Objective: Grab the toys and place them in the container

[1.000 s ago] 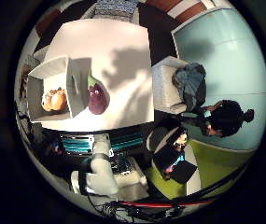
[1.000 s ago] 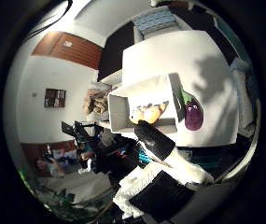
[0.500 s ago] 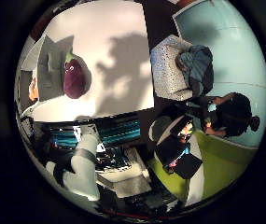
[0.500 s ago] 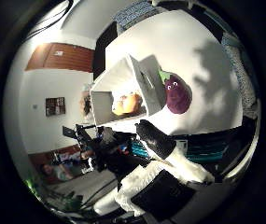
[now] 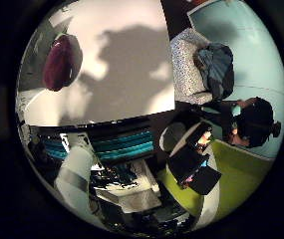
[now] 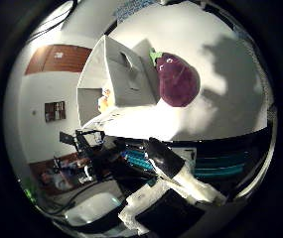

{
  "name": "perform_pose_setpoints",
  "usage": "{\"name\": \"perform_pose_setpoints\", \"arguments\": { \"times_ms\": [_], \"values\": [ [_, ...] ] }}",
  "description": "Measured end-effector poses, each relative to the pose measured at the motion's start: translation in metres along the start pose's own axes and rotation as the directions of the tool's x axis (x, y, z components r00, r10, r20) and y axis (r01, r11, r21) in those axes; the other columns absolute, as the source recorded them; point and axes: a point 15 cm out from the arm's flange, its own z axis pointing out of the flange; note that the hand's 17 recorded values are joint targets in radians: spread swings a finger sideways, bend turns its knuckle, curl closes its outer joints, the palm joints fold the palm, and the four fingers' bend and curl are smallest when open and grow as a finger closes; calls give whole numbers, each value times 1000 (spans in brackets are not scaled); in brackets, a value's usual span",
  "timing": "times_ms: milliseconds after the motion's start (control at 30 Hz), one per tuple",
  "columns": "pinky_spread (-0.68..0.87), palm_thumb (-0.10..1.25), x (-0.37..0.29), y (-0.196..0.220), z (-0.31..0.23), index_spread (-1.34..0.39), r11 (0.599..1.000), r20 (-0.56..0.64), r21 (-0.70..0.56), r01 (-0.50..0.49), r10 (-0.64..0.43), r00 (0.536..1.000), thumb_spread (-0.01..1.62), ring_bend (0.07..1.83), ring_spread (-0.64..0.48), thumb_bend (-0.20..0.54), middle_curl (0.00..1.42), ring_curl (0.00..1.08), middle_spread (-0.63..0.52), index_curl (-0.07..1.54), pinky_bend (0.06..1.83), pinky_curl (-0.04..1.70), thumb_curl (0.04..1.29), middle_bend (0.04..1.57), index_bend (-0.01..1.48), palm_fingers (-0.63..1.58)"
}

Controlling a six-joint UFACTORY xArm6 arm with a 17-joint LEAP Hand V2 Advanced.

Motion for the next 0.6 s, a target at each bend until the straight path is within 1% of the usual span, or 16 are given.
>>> {"name": "perform_pose_setpoints", "arguments": {
  "times_ms": [167, 367, 533, 600],
  "values": [
    [461, 571, 3, -10, 18, -352, 998, -27, 56, -1, 3, 1000, 1122, 426, 194, -20, 336, 215, 35, 254, 541, 277, 339, 228, 156, 130],
    [461, 571, -13, -15, 31, -352, 999, -12, 31, 27, -26, 1000, 1115, 393, 204, -22, 330, 216, 46, 262, 534, 275, 342, 210, 158, 120],
    [458, 570, -19, -36, 30, -352, 995, -37, 88, 51, -48, 998, 1115, 380, 205, -22, 332, 220, 48, 264, 530, 275, 344, 200, 156, 121],
    [458, 574, -23, -37, 36, -350, 995, -35, 84, 51, -48, 998, 1113, 375, 206, -21, 332, 221, 48, 263, 528, 275, 344, 198, 157, 123]
  ]
}}
